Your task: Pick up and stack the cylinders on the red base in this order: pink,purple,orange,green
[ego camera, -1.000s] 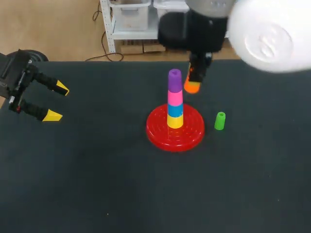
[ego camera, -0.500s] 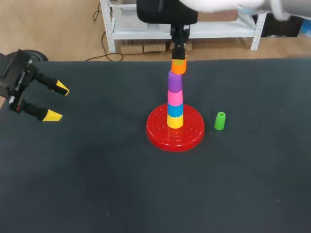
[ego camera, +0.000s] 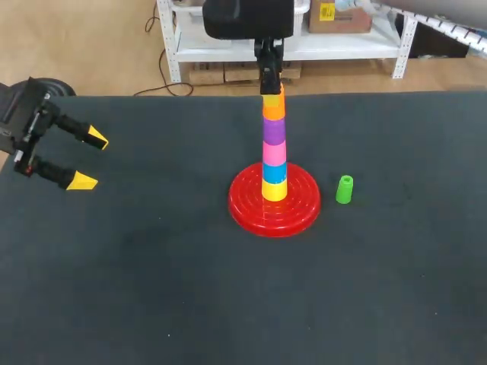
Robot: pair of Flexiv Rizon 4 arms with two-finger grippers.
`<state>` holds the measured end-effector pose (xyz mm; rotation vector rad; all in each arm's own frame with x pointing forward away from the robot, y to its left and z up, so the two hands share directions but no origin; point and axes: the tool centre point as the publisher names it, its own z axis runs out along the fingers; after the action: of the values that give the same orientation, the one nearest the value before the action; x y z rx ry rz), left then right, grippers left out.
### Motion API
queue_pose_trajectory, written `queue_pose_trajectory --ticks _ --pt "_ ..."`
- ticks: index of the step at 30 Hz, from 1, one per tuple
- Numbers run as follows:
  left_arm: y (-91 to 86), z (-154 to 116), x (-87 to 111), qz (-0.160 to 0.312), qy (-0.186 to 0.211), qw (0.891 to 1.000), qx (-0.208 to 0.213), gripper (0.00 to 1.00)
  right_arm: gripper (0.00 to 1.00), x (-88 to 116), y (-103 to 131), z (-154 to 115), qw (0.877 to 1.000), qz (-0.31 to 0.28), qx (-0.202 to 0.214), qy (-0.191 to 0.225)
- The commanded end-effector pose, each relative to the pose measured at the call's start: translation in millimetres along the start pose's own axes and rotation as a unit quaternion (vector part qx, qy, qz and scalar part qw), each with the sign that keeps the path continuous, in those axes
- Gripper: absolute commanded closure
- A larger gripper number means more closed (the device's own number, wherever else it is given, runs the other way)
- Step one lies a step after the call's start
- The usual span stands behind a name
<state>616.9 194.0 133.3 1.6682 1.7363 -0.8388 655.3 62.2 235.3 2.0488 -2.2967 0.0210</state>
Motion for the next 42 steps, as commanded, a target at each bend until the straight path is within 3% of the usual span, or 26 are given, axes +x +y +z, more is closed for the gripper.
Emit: queue_pose_trajectory --ticks 1,42 --pt "-0.8 0 1.2 0.002 -0.002 1.0 -0.001 0.0 1.0 5 -3 5 1.0 0.001 -0.002 -0.009" --pt "-0.8 0 1.2 0.002 -0.002 1.0 -0.001 0.0 1.0 -1 -18 19 1.0 -0.007 -0.013 0.008"
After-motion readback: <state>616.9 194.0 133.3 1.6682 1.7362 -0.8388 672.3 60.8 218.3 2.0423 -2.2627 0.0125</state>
